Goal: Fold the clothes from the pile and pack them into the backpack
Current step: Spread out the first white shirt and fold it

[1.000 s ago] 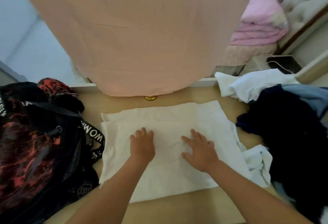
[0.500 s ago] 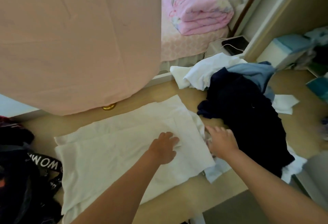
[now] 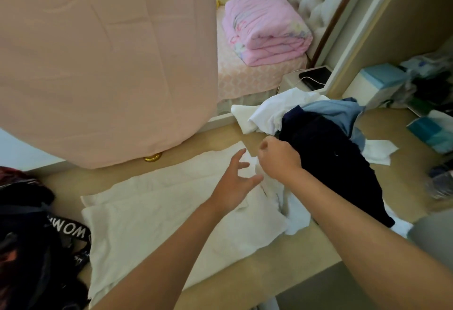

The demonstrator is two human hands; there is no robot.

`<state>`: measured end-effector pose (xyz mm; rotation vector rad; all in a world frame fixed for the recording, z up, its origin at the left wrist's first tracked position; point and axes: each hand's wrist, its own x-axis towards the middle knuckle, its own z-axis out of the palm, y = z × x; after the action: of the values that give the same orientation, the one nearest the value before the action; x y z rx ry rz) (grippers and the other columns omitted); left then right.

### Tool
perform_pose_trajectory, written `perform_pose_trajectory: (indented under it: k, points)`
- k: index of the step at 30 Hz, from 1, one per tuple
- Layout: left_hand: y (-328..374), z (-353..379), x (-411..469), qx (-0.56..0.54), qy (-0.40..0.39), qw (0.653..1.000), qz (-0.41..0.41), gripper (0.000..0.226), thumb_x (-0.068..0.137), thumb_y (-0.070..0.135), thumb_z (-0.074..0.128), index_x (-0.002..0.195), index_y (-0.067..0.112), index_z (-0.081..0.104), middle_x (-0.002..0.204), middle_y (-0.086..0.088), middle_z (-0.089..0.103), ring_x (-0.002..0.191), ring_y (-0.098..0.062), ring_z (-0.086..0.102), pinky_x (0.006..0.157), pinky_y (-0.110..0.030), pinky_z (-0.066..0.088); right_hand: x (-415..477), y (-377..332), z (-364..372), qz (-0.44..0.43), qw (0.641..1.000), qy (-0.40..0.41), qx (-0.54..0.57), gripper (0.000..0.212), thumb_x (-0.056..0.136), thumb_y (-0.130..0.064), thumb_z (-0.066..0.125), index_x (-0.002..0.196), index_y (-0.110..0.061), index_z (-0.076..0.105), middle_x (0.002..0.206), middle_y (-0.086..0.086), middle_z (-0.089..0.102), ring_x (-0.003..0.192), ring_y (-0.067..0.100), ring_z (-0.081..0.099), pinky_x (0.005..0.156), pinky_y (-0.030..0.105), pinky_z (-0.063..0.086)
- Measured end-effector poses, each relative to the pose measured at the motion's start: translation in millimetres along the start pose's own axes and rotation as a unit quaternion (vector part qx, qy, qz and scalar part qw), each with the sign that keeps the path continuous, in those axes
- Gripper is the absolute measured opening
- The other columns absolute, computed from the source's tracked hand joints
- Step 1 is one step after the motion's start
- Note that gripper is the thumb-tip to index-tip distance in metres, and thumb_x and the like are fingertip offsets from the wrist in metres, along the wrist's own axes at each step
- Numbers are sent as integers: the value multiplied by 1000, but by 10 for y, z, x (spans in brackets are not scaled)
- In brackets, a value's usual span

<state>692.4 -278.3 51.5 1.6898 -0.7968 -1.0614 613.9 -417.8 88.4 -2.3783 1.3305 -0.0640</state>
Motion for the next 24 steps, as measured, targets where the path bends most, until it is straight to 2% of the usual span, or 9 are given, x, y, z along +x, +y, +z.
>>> perform_pose_trajectory:
  k: [3,5,9,12,16,18,19,21,24]
  points:
    - [-11,-142,-9,-106,90,989,-52,68,89,51,62,146,41,26,129,4,53,106,-16,63,85,-41,57,-5,-362,45,63,926,-149,341,52,90,-30,65,138,-18,50,114,1,68,101,18,67,91,37,54]
    - [-209,-317,-40,-82,143,978,-125,66,92,39,62,147,33,27,124,-2,58,106,-22,62,90,-44,56,-39,-396,164,51,897,-210,385,45,92,-23,63,136,-19,53,122,0,66,106,16,66,94,36,53]
    - [-739,-593,-220,141,124,961,-204,66,92,29,64,148,23,30,141,-12,49,126,-29,50,101,-35,45,-147,-36,435,-14,959,-238,154,56,90,-5,51,142,-26,48,145,-4,49,130,19,49,104,30,43]
    - [-872,-590,-308,203,92,962,-157,58,93,27,62,145,21,37,136,-9,53,123,-22,52,95,-25,40,-252,269,659,-40,954,-288,-73,71,86,-22,61,150,-31,33,154,-3,35,139,25,38,112,43,34]
    - [-820,-478,-289,259,66,964,-14,50,93,23,62,141,25,45,132,1,54,110,-15,56,89,-14,38,-269,305,772,-95,944,-188,-255,26,91,-43,52,113,-34,61,115,-6,61,113,21,53,96,43,30]
    - [-715,-420,-253,273,56,959,47,54,93,24,63,143,26,43,135,7,49,103,-10,55,80,-3,36,-235,227,751,-131,946,-123,-268,22,94,-45,47,99,-30,63,103,-5,62,103,20,55,98,43,28]
    - [-645,-401,-233,275,51,958,67,59,93,26,63,146,28,39,138,12,44,101,-4,52,76,0,36,-226,161,718,-144,956,-113,-229,21,94,-43,46,93,-27,60,98,-4,64,97,21,58,97,41,32]
    - [-488,-401,-199,264,48,959,93,67,93,31,63,151,34,29,139,24,36,104,5,46,77,0,37,-216,-24,606,-128,978,-146,-72,20,91,-39,50,85,-21,56,87,-4,65,83,21,61,74,31,42]
    - [-330,-539,-167,247,72,960,108,53,95,31,60,145,33,42,132,22,50,111,0,52,90,-13,39,-198,-370,430,-70,953,-239,173,11,84,-31,66,92,-23,65,92,-6,67,85,13,62,62,23,42]
